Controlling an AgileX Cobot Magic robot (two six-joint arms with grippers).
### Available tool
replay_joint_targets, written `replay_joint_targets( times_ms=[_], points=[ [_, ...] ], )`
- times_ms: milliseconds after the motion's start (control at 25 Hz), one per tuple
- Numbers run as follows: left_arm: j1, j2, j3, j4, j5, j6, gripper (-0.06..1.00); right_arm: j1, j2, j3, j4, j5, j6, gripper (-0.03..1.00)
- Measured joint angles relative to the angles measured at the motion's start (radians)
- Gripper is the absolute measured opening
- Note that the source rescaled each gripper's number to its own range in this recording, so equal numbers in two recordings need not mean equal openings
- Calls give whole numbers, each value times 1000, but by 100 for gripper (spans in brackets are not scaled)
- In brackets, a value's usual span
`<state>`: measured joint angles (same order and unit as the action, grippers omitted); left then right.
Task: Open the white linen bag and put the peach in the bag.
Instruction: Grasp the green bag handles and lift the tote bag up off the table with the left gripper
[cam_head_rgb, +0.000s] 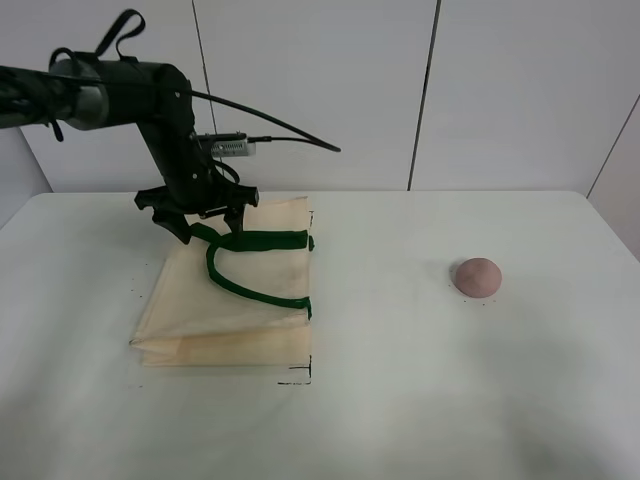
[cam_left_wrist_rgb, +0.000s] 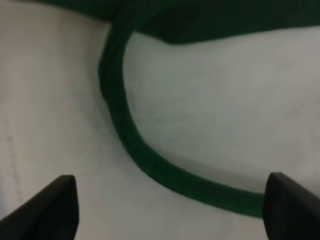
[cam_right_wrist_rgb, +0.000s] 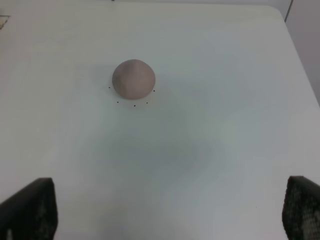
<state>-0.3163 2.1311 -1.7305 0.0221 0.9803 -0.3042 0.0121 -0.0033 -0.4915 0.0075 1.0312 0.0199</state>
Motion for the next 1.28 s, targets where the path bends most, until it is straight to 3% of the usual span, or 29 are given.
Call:
replay_joint_targets(
  times_ms=[240, 640, 760, 960, 1280],
  points=[
    [0, 102, -2, 63, -64, -29, 100, 0, 0, 0, 0, 0, 0, 100],
    [0, 179, -3, 69, -112, -44, 97, 0, 0, 0, 0, 0, 0, 100],
    [0, 179, -3, 68, -112, -50, 76, 0, 0, 0, 0, 0, 0, 100],
    [-1, 179, -4, 77, -107, -72, 3, 0, 0, 0, 0, 0, 0, 100],
    [-1, 84, -155, 88, 27, -27, 0, 0, 0, 0, 0, 0, 0, 100]
  ],
)
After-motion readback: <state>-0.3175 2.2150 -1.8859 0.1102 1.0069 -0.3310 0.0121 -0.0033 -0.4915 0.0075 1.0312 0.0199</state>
